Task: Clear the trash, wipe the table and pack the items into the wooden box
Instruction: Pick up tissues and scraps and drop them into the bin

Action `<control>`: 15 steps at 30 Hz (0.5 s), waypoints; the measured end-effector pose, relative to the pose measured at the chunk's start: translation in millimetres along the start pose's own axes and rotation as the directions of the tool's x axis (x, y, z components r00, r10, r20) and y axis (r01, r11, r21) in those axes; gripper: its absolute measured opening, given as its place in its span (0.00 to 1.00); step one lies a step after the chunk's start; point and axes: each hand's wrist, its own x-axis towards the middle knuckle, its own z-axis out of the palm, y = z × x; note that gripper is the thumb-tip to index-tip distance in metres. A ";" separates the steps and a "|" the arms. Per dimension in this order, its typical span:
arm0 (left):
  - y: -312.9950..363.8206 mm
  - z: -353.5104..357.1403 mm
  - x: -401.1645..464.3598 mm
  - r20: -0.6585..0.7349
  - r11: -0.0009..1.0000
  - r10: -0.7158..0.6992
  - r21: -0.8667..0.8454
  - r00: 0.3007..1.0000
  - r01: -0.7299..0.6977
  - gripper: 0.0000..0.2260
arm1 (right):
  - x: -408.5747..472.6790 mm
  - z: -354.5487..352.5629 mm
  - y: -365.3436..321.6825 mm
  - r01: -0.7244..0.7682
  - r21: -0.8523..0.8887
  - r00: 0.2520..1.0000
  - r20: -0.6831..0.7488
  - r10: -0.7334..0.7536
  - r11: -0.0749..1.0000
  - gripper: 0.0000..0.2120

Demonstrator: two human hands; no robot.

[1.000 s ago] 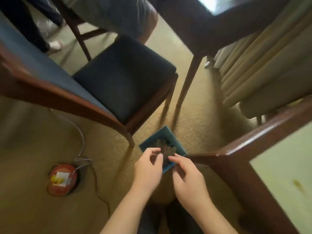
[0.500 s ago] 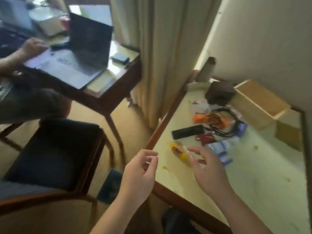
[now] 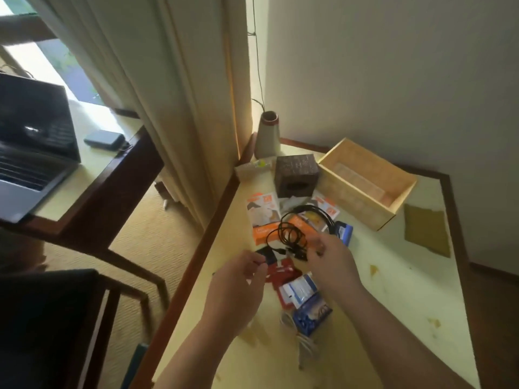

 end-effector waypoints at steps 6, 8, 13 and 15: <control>-2.8 29.1 103.6 -0.022 0.968 0.040 0.249 0.999 -0.034 0.16 | 92.9 14.4 -21.6 0.070 -0.163 0.997 0.000 -0.071 0.984 0.13; -0.6 35.8 131.3 0.004 0.933 0.061 0.355 0.998 -0.059 0.20 | 114.2 19.5 -27.6 0.090 -0.243 0.995 -0.013 -0.096 0.966 0.15; -4.8 48.2 166.5 0.143 0.692 0.205 0.679 0.968 -0.247 0.19 | 151.4 33.3 -44.5 0.129 -0.480 0.990 0.114 -0.084 0.868 0.19; -12.7 49.5 172.7 0.145 0.690 0.192 0.684 0.971 -0.239 0.17 | 163.0 38.3 -49.8 0.108 -0.528 0.988 0.153 -0.031 0.842 0.21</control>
